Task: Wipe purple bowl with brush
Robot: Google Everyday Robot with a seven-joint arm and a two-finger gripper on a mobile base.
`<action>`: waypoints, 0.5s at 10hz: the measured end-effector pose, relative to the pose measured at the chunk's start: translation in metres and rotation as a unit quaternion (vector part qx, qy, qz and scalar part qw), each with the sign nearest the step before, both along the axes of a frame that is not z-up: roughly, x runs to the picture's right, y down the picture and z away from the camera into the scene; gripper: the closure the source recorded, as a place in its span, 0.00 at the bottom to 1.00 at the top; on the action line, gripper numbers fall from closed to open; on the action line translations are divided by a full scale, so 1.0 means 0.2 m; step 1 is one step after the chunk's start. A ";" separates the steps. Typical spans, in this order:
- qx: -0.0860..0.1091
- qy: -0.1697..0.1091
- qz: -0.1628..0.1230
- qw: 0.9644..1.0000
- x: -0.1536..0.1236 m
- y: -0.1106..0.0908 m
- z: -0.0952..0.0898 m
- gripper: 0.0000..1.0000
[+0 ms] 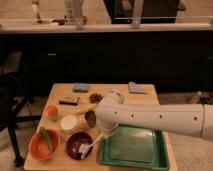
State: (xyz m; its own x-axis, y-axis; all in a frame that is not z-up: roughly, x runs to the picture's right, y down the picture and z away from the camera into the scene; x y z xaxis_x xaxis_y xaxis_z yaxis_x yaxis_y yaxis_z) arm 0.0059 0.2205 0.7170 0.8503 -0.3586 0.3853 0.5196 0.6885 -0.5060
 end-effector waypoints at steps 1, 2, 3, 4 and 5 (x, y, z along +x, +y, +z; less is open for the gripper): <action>-0.002 0.006 0.002 1.000 0.02 -0.01 0.03 1.00; -0.002 0.012 0.001 1.000 0.03 -0.03 0.06 1.00; -0.004 0.019 0.001 1.000 0.04 -0.05 0.09 1.00; -0.003 0.022 -0.001 1.000 0.05 -0.08 0.13 1.00; -0.002 0.020 -0.005 1.000 0.03 -0.10 0.14 1.00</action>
